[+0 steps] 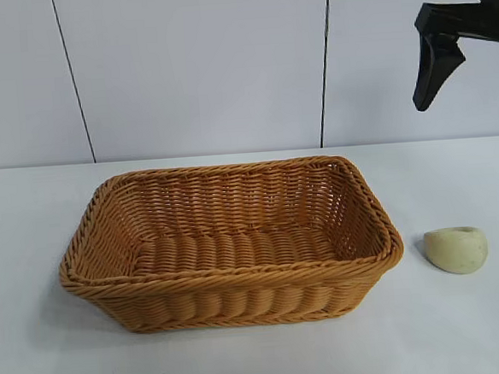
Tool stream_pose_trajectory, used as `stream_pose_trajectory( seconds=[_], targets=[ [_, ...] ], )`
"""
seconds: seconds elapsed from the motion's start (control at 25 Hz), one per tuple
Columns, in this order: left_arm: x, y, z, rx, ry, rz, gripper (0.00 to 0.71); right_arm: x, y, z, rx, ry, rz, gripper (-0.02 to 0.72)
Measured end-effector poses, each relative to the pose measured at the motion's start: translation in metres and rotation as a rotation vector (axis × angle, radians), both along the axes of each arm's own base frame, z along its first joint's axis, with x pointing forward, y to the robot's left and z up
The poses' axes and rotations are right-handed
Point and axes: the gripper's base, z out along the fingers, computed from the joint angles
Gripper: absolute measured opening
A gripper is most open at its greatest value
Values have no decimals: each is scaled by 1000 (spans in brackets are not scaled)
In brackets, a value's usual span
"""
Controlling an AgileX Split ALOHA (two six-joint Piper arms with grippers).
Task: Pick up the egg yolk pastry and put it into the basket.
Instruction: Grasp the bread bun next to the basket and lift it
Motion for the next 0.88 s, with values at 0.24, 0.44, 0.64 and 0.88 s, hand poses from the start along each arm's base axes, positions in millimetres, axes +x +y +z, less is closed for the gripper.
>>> stream_pose_trajectory(
  seconds=[0.24, 0.44, 0.64, 0.88],
  targets=[
    [0, 0, 0, 0, 0, 0, 695, 11, 1, -35, -4, 106, 1, 695],
    [0, 0, 0, 0, 0, 0, 695, 19, 0, -77, -32, 223, 11, 695],
    [0, 0, 0, 0, 0, 0, 695, 25, -1, -115, -38, 298, -2, 695],
    [0, 0, 0, 0, 0, 0, 695, 29, -2, -138, -50, 312, -27, 694]
  ],
)
